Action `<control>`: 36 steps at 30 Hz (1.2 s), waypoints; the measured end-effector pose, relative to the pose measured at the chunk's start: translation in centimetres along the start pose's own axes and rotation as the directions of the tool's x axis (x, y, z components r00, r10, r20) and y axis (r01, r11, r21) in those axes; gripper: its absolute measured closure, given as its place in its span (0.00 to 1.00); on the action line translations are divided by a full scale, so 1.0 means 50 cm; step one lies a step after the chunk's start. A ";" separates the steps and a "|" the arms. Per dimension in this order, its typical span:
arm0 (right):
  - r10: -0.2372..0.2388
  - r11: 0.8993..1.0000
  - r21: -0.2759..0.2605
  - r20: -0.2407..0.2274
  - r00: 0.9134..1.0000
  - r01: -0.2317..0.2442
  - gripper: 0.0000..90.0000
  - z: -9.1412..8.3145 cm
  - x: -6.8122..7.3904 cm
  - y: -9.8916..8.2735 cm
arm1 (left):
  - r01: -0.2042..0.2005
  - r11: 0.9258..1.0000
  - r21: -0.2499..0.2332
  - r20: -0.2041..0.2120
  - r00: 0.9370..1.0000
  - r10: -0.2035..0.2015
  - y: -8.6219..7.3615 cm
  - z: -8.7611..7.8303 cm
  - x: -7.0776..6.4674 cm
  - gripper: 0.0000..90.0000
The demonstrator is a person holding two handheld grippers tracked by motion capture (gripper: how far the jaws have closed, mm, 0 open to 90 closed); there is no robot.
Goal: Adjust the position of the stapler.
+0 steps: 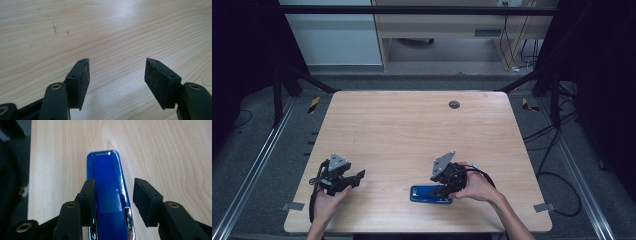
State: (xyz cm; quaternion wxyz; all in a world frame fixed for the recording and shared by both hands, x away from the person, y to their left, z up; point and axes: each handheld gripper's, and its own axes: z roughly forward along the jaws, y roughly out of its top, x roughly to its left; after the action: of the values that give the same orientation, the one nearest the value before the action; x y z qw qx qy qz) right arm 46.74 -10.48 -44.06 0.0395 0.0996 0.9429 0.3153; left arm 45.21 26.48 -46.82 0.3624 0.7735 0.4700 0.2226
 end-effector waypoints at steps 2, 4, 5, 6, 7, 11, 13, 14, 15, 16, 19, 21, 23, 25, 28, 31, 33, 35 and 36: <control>0.037 0.998 -0.045 0.018 0.999 -0.036 0.58 -0.012 0.000 -0.007 | -0.001 1.000 -0.005 0.009 1.000 0.001 0.002 -0.001 -0.004 0.41; 0.078 0.992 -0.104 0.036 0.996 -0.074 0.57 -0.027 0.000 -0.015 | -0.015 1.000 -0.006 0.016 1.000 0.015 0.005 -0.002 -0.008 0.42; 0.099 0.986 -0.141 0.040 0.994 -0.092 0.57 -0.035 0.000 -0.020 | -0.018 1.000 -0.005 0.020 1.000 0.018 0.006 -0.003 -0.010 0.42; 0.119 0.979 -0.174 0.048 0.992 -0.109 0.57 -0.044 0.000 -0.024 | -0.016 1.000 -0.011 0.025 1.000 0.016 0.007 -0.002 -0.013 0.42; 0.137 0.972 -0.203 0.074 0.988 -0.119 0.57 -0.052 0.001 -0.029 | -0.019 1.000 -0.012 0.030 0.999 0.019 0.008 -0.003 -0.015 0.42; 0.243 0.941 -0.274 0.145 0.959 -0.197 0.58 -0.084 0.004 -0.046 | -0.031 0.999 -0.020 0.042 0.999 0.031 0.012 -0.006 -0.026 0.43; 0.269 0.935 -0.285 0.186 0.945 -0.210 0.58 -0.096 0.006 -0.055 | -0.037 0.999 -0.024 0.047 0.998 0.039 0.015 -0.007 -0.032 0.43; 0.269 0.938 -0.278 0.206 0.941 -0.208 0.57 -0.099 0.008 -0.060 | -0.042 0.999 -0.024 0.049 0.998 0.043 0.016 -0.007 -0.034 0.43; 0.273 0.938 -0.277 0.228 0.935 -0.207 0.57 -0.102 0.010 -0.065 | -0.037 0.999 -0.030 0.052 0.998 0.038 0.017 -0.007 -0.038 0.43; 0.273 0.938 -0.277 0.228 0.935 -0.207 0.57 -0.102 0.010 -0.065 | -0.037 0.999 -0.030 0.052 0.998 0.038 0.017 -0.007 -0.038 0.43; 0.294 0.931 -0.305 0.293 0.910 -0.202 0.54 -0.107 0.019 -0.092 | -0.050 0.998 -0.034 0.060 0.997 0.052 0.021 -0.010 -0.045 0.43; 0.304 0.927 -0.308 0.285 0.909 -0.213 0.53 -0.110 0.020 -0.100 | -0.046 0.998 -0.038 0.062 0.997 0.048 0.022 -0.010 -0.047 0.43; 0.354 0.907 -0.338 0.294 0.888 -0.250 0.50 -0.115 0.025 -0.121 | -0.046 0.998 -0.042 0.066 0.997 0.049 0.024 -0.013 -0.049 0.43; 0.382 0.895 -0.355 0.299 0.875 -0.270 0.50 -0.117 0.026 -0.130 | -0.046 0.997 -0.054 0.072 0.996 0.049 0.028 -0.016 -0.054 0.43; 0.408 0.886 -0.364 0.317 0.856 -0.288 0.59 -0.121 0.034 -0.152 | -0.063 0.996 -0.069 0.081 0.994 0.069 0.037 -0.024 -0.064 0.43; 0.431 0.872 -0.393 0.336 0.838 -0.291 0.64 -0.124 0.042 -0.163 | -0.079 0.994 -0.074 0.092 0.992 0.085 0.047 -0.029 -0.072 0.43; 0.443 0.868 -0.398 0.346 0.827 -0.298 0.69 -0.126 0.048 -0.168 | -0.083 0.993 -0.085 0.103 0.990 0.091 0.055 -0.032 -0.079 0.44; 0.454 0.867 -0.392 0.360 0.815 -0.309 0.74 -0.126 0.055 -0.170 | -0.097 0.991 -0.091 0.111 0.988 0.107 0.062 -0.035 -0.087 0.46; 0.461 0.862 -0.394 0.346 0.817 -0.320 0.77 -0.125 0.056 -0.171 | -0.112 0.990 -0.090 0.116 0.986 0.122 0.066 -0.036 -0.092 0.47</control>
State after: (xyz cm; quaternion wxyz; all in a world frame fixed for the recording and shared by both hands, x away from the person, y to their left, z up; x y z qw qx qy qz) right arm 41.75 -20.23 -44.25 0.1949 0.3525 0.8056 0.4346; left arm 43.72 22.04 -43.14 0.4084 0.7960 0.3912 0.2156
